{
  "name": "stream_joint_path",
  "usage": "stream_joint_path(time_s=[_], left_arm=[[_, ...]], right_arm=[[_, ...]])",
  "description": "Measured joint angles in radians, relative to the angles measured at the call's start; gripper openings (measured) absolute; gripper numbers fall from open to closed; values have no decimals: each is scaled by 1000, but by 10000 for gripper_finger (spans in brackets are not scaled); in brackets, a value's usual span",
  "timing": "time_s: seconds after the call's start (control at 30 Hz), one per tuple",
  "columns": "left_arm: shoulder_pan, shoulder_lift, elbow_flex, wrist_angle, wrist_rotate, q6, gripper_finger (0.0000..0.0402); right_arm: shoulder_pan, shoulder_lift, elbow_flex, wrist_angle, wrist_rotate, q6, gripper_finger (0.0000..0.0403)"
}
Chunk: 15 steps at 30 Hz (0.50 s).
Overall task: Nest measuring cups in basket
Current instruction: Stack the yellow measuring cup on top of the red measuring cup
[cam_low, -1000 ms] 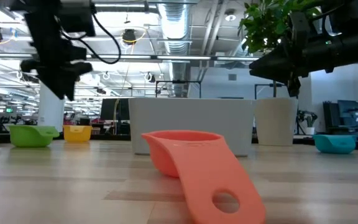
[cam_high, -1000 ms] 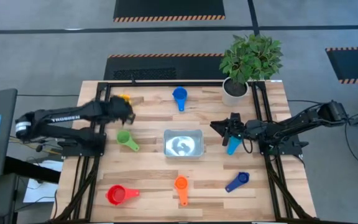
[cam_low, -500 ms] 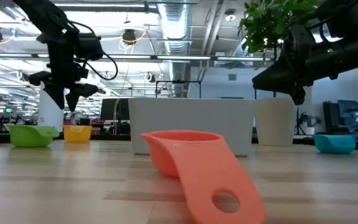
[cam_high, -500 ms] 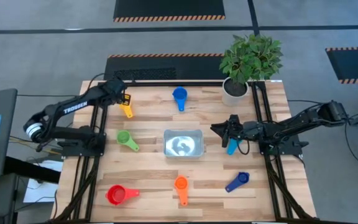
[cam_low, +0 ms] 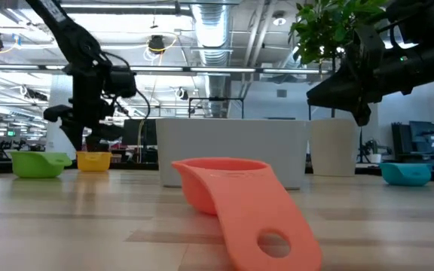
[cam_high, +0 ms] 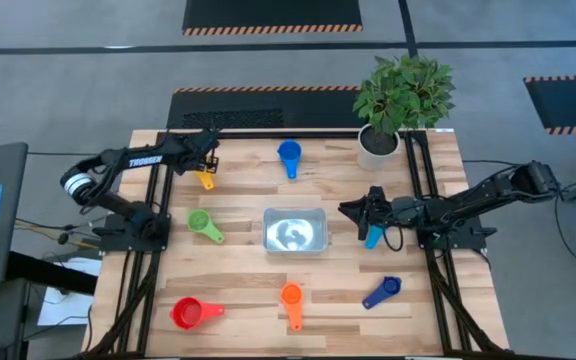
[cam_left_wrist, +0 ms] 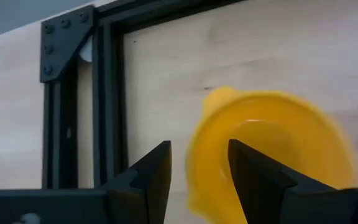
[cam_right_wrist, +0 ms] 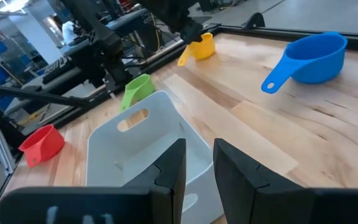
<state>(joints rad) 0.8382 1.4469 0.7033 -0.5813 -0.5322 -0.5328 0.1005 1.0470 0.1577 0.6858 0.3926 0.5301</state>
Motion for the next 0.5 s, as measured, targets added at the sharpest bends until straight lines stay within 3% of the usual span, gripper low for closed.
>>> stream_joint_path(time_s=[0.2, 0.5], left_arm=[[19, 85, 1, -1, -9, 15, 141], [17, 57, 2, 8, -7, -4, 34]], right_arm=[[5, 0, 0, -10, 0, -5, 108], [4, 0, 0, -13, 1, -7, 108]])
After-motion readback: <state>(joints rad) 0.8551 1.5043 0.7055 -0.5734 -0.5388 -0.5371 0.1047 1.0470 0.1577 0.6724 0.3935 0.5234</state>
